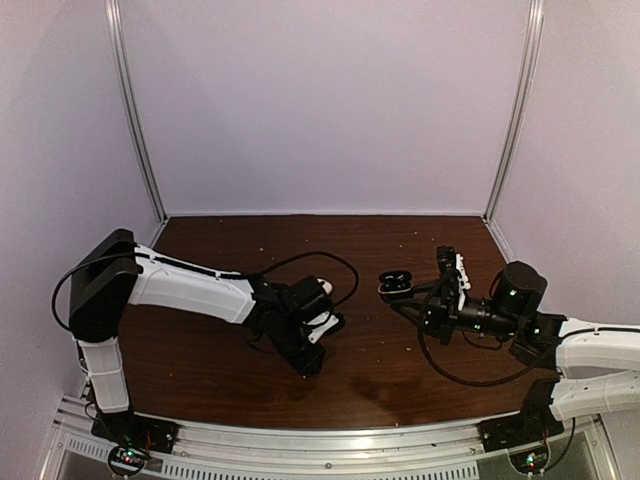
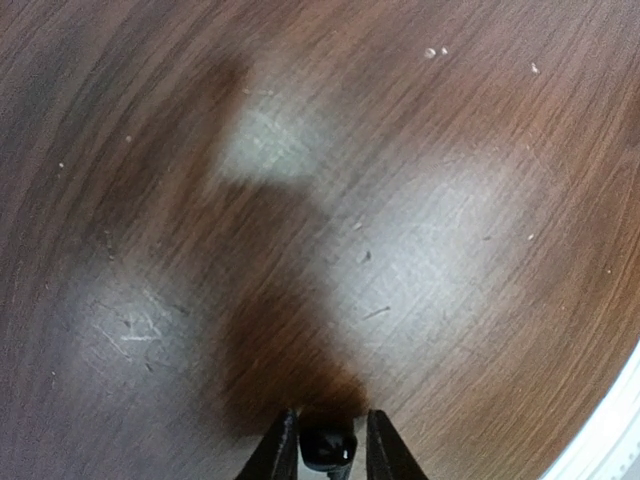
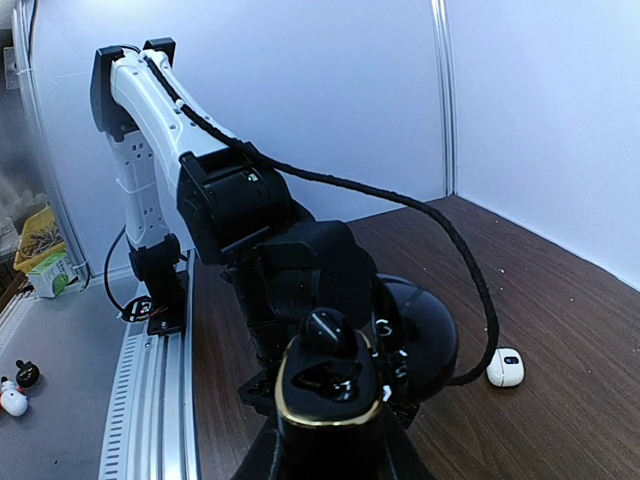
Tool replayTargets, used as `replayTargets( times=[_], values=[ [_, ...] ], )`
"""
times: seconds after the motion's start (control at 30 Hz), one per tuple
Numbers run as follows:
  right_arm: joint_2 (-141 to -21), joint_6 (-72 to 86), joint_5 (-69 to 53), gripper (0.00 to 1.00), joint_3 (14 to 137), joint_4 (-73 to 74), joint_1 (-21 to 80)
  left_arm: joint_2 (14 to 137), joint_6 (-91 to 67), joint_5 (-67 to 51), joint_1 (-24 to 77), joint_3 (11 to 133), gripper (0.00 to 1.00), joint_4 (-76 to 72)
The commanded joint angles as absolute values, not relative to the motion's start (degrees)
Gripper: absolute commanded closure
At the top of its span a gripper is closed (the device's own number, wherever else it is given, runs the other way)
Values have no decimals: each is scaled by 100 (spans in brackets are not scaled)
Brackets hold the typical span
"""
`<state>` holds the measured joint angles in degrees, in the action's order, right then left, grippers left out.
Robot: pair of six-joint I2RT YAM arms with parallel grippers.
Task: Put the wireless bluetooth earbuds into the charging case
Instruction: Pick up the right earbud from the center of the board.
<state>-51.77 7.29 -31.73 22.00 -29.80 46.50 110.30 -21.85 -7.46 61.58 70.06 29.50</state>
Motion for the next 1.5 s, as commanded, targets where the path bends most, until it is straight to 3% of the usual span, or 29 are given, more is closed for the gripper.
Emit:
replayTargets(
  times=[0.0,0.2,0.5,0.93,1.47],
  values=[
    [-5158,701,-3235,100,2180,-3138,4614,11171,-1995,-567,6219,7125,75,3155],
    [-5185,692,-3240,100,2188,-3133,4606,11230,-1854,-476,6294,7214,70,3389],
    [-5186,694,-3238,100,2190,-3133,4597,11386,-1729,-90,6481,7434,72,3812],
    [-5206,677,-3214,100,2202,-3156,4588,11414,-1687,346,6530,7608,84,3932],
    [-5336,354,-2928,100,1894,-4543,4585,8747,-1660,759,6151,6270,88,870]
  ],
)
